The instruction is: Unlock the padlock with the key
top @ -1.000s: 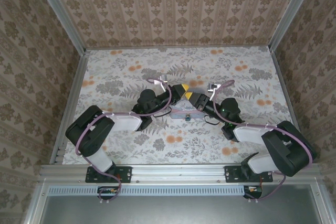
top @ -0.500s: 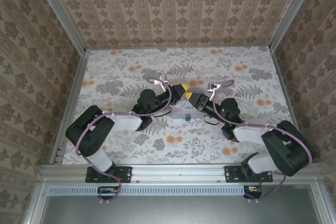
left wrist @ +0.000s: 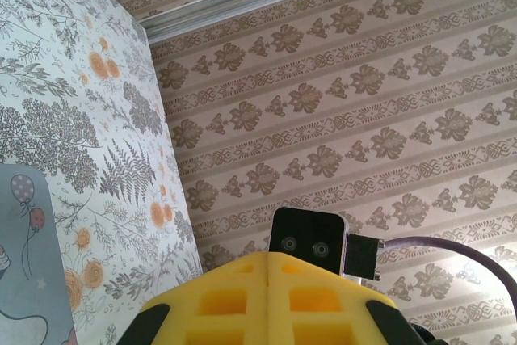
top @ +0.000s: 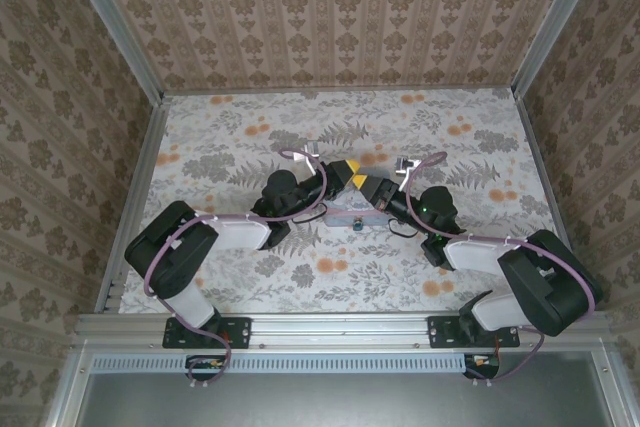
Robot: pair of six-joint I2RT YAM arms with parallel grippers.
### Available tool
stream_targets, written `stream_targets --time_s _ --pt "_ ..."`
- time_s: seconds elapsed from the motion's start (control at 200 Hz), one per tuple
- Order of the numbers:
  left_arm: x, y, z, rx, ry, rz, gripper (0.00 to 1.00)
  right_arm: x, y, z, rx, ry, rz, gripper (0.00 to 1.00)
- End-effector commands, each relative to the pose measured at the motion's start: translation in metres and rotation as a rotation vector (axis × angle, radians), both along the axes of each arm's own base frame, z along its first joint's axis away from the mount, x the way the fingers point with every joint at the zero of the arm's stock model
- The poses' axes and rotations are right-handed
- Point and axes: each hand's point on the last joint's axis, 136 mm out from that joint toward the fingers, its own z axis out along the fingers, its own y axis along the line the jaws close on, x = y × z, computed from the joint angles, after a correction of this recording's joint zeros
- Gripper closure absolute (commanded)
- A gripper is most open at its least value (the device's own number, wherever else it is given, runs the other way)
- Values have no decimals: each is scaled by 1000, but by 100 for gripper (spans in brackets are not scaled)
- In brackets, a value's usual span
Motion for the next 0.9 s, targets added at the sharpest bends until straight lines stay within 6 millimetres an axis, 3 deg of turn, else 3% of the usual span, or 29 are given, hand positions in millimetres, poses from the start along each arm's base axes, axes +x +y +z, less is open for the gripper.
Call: stream_targets --time_s 0.0,0.345,0.48,0.55,0.625,0.71,0.895 --pt "-3 0 11 -14 -49 2 100 7 -3 6 10 -3 -34 100" --pt "-6 11 26 -11 -98 34 100 8 -9 -9 5 42 -62 100" --pt "-8 9 28 1 -106 27 100 7 -7 -4 13 27 -52 100" --pt "-9 9 27 10 -103 23 100 8 -8 -4 15 30 -59 71" --pt "-9 8 25 15 -102 21 100 8 -8 -2 15 23 -60 57" --pt "-9 8 24 18 -99 19 100 8 -10 2 14 9 -63 53" --pt "-9 8 24 24 -98 19 100 7 -15 8 13 -11 -72 55"
